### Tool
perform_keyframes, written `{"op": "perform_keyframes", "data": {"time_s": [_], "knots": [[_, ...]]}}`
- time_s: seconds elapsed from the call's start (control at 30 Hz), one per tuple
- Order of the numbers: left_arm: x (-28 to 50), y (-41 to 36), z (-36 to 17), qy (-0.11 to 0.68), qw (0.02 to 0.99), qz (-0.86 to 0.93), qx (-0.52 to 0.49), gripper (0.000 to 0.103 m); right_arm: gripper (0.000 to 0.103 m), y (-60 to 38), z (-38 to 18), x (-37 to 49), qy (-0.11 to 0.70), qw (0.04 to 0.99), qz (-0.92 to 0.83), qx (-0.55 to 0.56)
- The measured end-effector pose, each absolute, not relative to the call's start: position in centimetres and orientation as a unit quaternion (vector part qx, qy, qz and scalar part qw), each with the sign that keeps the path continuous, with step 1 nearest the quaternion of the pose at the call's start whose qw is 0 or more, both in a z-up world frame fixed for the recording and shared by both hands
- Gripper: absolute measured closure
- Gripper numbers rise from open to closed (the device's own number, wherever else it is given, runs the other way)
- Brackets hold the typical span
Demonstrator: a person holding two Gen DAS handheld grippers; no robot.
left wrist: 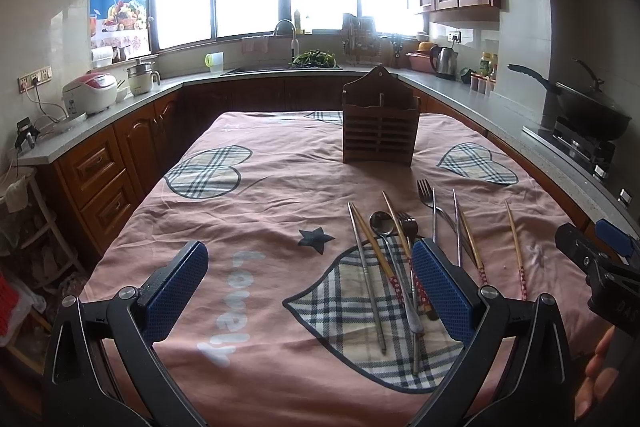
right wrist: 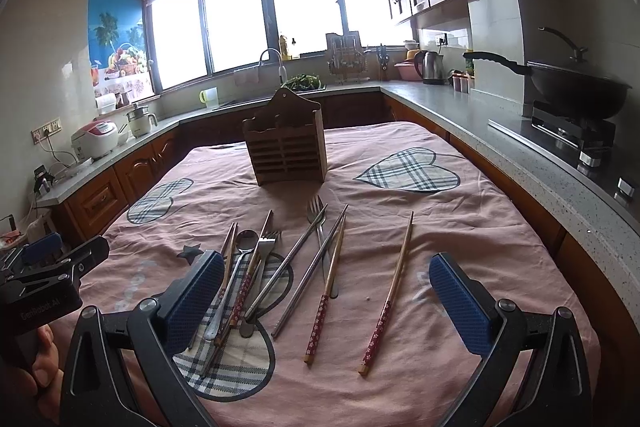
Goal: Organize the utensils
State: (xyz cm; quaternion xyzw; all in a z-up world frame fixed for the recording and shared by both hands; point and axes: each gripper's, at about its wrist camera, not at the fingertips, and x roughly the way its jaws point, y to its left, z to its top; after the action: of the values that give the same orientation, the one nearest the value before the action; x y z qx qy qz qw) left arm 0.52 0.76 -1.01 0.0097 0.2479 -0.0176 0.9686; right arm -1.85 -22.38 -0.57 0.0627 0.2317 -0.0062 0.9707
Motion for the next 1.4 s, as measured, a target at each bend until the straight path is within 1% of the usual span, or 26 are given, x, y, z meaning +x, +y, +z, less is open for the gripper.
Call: {"op": "perform_keyframes", "data": {"time_s": [0.8, 1.4], "knots": [[0.52, 0.96, -1.19, 0.247, 0.969, -0.018, 0.007, 0.000, 0.000, -22.31, -0.67, -1.92, 0.231, 0.971, -0.004, 0.060], [0.14, 0.86, -0.85, 0.233, 0.972, -0.019, 0.007, 0.000, 0.000, -22.48, -0.11, -2.66, 0.216, 0.974, -0.004, 0.067]]}}
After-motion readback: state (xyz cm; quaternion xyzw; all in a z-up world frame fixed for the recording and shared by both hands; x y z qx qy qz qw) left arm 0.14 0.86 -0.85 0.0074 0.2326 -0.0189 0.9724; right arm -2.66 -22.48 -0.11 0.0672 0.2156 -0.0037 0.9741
